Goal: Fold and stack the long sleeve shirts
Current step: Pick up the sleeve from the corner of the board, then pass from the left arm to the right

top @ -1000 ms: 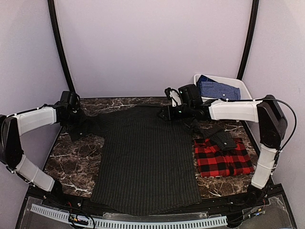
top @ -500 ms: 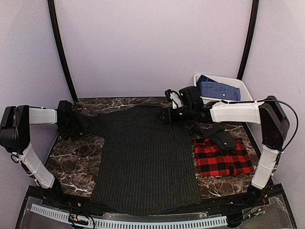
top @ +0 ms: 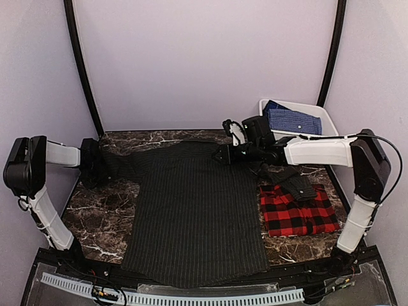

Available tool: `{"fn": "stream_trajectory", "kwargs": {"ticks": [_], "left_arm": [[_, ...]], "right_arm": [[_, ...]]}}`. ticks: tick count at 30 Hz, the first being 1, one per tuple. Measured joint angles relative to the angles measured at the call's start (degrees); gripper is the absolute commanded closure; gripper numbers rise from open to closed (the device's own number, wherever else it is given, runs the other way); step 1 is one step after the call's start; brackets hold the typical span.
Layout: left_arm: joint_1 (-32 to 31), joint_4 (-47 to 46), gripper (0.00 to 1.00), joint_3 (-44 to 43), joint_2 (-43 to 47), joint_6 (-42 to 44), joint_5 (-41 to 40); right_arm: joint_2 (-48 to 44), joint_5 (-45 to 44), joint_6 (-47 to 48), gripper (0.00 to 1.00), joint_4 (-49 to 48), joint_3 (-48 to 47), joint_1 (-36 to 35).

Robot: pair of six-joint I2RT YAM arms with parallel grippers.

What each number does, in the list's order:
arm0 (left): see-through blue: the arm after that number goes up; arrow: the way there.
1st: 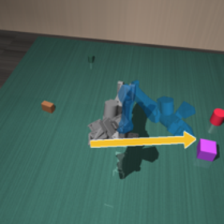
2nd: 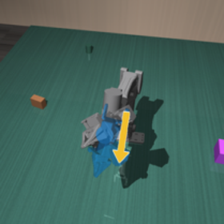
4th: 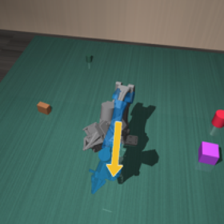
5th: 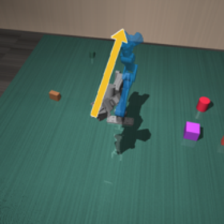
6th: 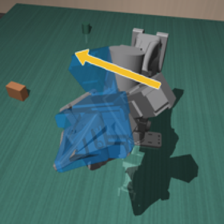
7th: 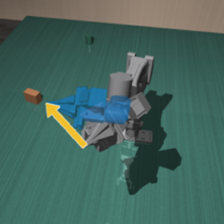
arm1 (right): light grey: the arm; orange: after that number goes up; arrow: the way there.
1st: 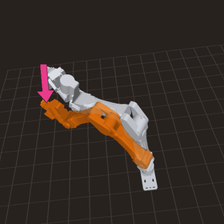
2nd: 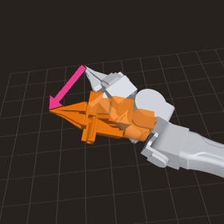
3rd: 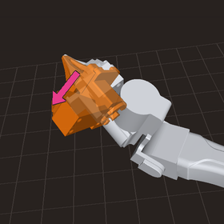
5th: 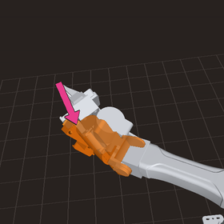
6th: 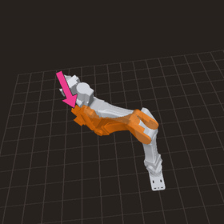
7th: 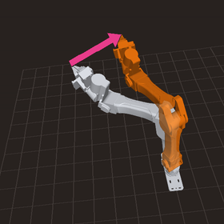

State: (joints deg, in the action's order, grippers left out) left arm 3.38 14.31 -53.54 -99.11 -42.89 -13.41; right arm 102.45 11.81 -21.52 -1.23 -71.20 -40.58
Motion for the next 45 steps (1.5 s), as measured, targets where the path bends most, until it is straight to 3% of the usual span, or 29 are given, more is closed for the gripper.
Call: {"fn": "stream_trajectory", "kwargs": {"ticks": [2,9,20,24,29,33,40,45], "left_arm": [[0.0,-0.1,0.99,0.0,0.0,-0.1,-0.1],[0.0,2.2,1.00,-0.8,2.4,0.1,-3.5],[-0.8,1.7,1.00,-2.8,21.4,7.1,-10.2],[-6.2,-2.5,1.00,-2.8,25.6,13.7,-9.2],[-14.3,-7.0,1.00,-3.6,27.6,21.4,-0.6],[-17.5,-8.3,1.00,-5.6,26.3,22.8,8.1],[-24.0,-10.6,1.00,-7.8,18.7,18.6,23.8],[-28.7,-11.6,1.00,-9.8,12.0,13.3,30.0]], "right_arm": [[0.0,0.0,-0.1,0.53,0.0,0.2,0.0],[0.0,0.1,-0.1,0.54,0.0,0.2,-0.1],[0.0,-0.1,0.0,0.55,0.1,0.1,-0.1],[0.0,-0.2,0.0,0.54,0.3,-0.7,-0.1],[-0.4,-0.7,0.1,0.54,0.5,-1.3,-0.1],[-1.3,-0.9,0.0,0.54,0.8,-1.3,-0.1],[-1.6,1.2,-1.2,0.44,-1.0,-1.3,-1.7],[-0.1,3.0,-3.0,0.32,-5.4,-2.2,-5.6]]}}
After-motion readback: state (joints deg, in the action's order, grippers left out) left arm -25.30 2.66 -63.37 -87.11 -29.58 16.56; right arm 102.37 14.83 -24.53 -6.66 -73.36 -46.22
